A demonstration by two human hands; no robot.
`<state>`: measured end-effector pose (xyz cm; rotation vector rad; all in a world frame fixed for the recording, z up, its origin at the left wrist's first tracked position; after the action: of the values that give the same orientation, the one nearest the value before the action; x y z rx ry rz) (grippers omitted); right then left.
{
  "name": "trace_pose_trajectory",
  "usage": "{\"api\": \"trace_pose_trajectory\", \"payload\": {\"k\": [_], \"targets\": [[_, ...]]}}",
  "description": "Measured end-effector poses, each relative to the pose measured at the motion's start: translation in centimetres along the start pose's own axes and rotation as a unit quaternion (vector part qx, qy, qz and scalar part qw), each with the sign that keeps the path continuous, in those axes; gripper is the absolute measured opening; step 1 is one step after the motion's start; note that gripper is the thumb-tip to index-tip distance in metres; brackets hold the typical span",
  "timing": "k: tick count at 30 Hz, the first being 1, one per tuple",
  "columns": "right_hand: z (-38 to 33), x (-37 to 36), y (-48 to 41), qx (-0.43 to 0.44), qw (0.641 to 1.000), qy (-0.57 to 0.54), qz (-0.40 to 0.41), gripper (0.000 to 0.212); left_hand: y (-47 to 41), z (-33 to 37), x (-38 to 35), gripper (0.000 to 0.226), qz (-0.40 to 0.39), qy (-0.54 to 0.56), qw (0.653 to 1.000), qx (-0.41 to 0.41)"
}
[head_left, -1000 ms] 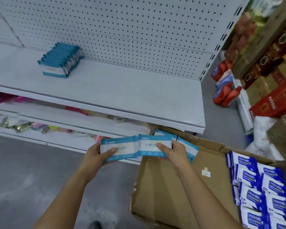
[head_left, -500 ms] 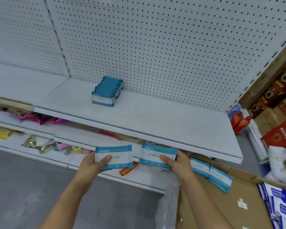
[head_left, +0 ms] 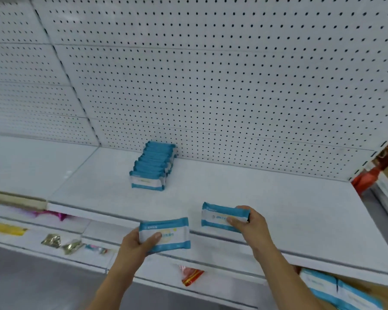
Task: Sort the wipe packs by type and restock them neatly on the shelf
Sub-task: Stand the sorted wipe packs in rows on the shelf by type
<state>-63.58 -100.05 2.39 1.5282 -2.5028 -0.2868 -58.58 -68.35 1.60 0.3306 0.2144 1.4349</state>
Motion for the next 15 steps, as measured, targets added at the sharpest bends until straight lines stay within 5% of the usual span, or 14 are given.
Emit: {"api": "trace_pose_trajectory", "payload": {"k": [8, 15], "targets": [[-3.3, -5.4, -12.5, 0.006, 0.999, 0.041, -0.015, 0.023, -8.6, 3.3, -0.8, 0.025, -0.004, 0.001, 1.0, 0.008], [-4.7, -9.8, -21.6, 0.007, 0.998, 0.043, 0.043, 0.025, -15.2, 3.6, -1.9, 0.022, -0.098, -0.023, 0.995, 0.028]]}}
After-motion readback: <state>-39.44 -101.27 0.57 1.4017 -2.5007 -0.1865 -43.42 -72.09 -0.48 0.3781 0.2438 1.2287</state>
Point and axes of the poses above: each hand's wrist, its own y-axis away from the middle knuckle, its own x-axis out of the back of the hand, z = x × y, the point moved 3 cm from there along -y, towards the middle knuckle
